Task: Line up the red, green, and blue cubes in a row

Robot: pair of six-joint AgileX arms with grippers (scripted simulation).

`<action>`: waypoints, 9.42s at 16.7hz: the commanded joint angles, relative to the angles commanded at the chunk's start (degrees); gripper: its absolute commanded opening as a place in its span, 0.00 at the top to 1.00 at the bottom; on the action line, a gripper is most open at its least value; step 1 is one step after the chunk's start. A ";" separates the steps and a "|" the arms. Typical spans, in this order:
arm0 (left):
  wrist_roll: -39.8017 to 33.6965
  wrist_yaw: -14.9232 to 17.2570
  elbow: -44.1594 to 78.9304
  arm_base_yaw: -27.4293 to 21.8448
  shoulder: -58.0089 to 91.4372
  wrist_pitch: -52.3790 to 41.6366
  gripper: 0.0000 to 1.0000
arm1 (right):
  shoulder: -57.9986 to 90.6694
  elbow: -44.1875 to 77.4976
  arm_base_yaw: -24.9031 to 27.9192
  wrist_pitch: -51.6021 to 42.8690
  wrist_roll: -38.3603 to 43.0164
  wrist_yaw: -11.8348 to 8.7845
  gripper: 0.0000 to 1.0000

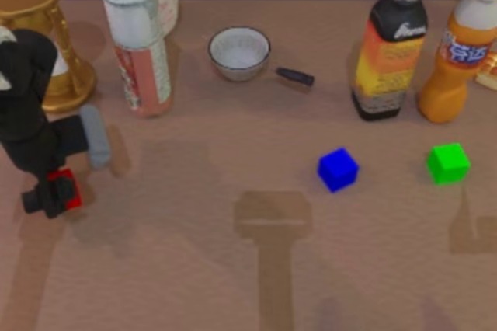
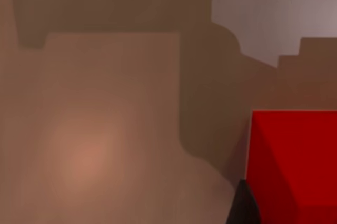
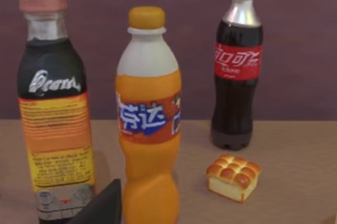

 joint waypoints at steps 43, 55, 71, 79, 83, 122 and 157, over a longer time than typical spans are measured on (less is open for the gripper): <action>-9.89 -0.19 1.67 -30.55 -3.05 -4.35 1.00 | 0.00 0.00 0.00 0.00 0.00 0.00 0.00; -9.93 -0.25 1.21 -30.59 -2.62 -3.39 0.47 | 0.00 0.00 0.00 0.00 0.00 0.00 0.00; -9.91 -0.24 1.37 -30.47 -2.75 -3.60 0.00 | 0.00 0.00 0.00 0.00 0.00 0.00 0.00; -9.98 -0.25 8.99 -29.42 -8.62 -17.43 0.00 | 0.00 0.00 0.00 0.00 0.00 0.00 0.00; -10.02 -0.28 9.23 -29.66 -8.80 -17.75 0.00 | 0.00 0.00 0.00 0.00 0.00 0.00 0.00; -66.51 -0.74 -70.36 4.32 -119.14 40.94 0.00 | 122.85 89.32 9.14 -56.58 -1.58 0.15 0.00; -66.51 -0.74 -70.36 4.32 -119.14 40.94 0.00 | 126.17 85.55 9.32 -48.38 -1.32 0.15 1.00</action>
